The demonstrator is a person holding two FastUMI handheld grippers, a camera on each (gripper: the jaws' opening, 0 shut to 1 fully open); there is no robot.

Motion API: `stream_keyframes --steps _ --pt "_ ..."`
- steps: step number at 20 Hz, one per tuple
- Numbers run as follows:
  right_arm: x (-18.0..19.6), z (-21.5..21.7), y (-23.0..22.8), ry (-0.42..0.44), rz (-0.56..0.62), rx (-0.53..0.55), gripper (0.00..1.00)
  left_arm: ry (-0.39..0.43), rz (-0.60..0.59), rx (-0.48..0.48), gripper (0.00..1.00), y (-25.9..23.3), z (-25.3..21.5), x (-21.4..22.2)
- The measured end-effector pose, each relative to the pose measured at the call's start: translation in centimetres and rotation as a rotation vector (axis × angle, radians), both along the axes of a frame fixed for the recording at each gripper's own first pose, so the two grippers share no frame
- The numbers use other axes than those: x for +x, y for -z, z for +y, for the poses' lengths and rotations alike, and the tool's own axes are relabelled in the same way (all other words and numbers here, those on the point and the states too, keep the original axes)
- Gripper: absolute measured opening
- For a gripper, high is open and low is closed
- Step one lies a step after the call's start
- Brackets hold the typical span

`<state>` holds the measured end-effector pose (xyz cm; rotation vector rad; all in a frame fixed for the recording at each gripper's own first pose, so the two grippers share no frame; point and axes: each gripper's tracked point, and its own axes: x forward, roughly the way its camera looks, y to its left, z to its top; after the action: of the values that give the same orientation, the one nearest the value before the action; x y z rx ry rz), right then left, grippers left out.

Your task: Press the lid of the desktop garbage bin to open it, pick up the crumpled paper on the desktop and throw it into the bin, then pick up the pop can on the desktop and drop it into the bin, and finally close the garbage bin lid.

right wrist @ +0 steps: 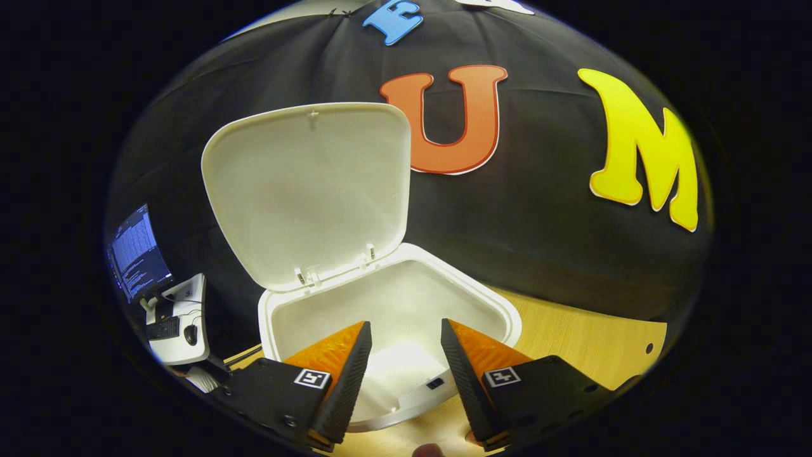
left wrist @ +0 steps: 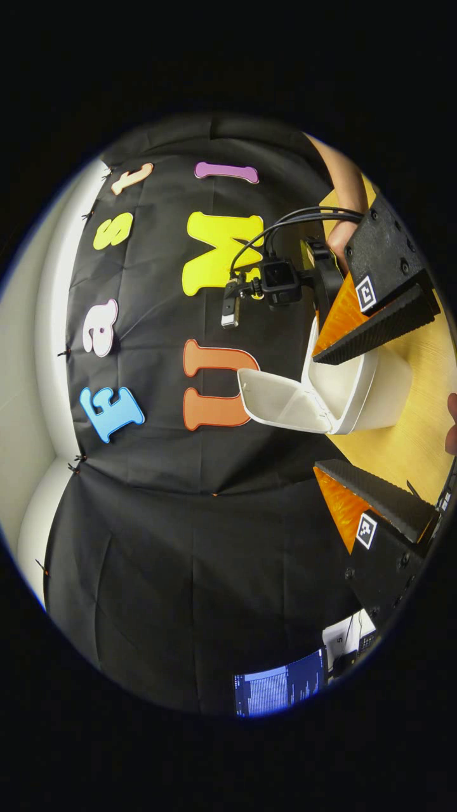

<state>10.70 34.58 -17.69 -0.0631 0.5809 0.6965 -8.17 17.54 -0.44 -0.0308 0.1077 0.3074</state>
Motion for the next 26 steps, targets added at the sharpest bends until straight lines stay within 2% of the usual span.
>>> stream_keyframes --steps 4,15,19,26 --pt "0.1 -1.5 -2.1 0.045 -0.034 0.045 0.84 0.022 -0.005 0.002 0.98 0.1 -0.4 0.5" --pt "-1.9 -8.8 -9.2 0.149 -0.186 0.129 0.85 0.139 -0.028 -0.029 0.99 0.0 -3.7 2.9" --pt "-2.9 -15.0 -11.0 0.255 -0.237 0.141 0.85 0.201 -0.032 -0.033 0.99 0.4 -6.0 4.3" --pt "-3.8 -27.7 -12.5 0.455 -0.316 0.081 0.85 0.31 -0.038 -0.055 0.99 1.3 -11.1 6.8"
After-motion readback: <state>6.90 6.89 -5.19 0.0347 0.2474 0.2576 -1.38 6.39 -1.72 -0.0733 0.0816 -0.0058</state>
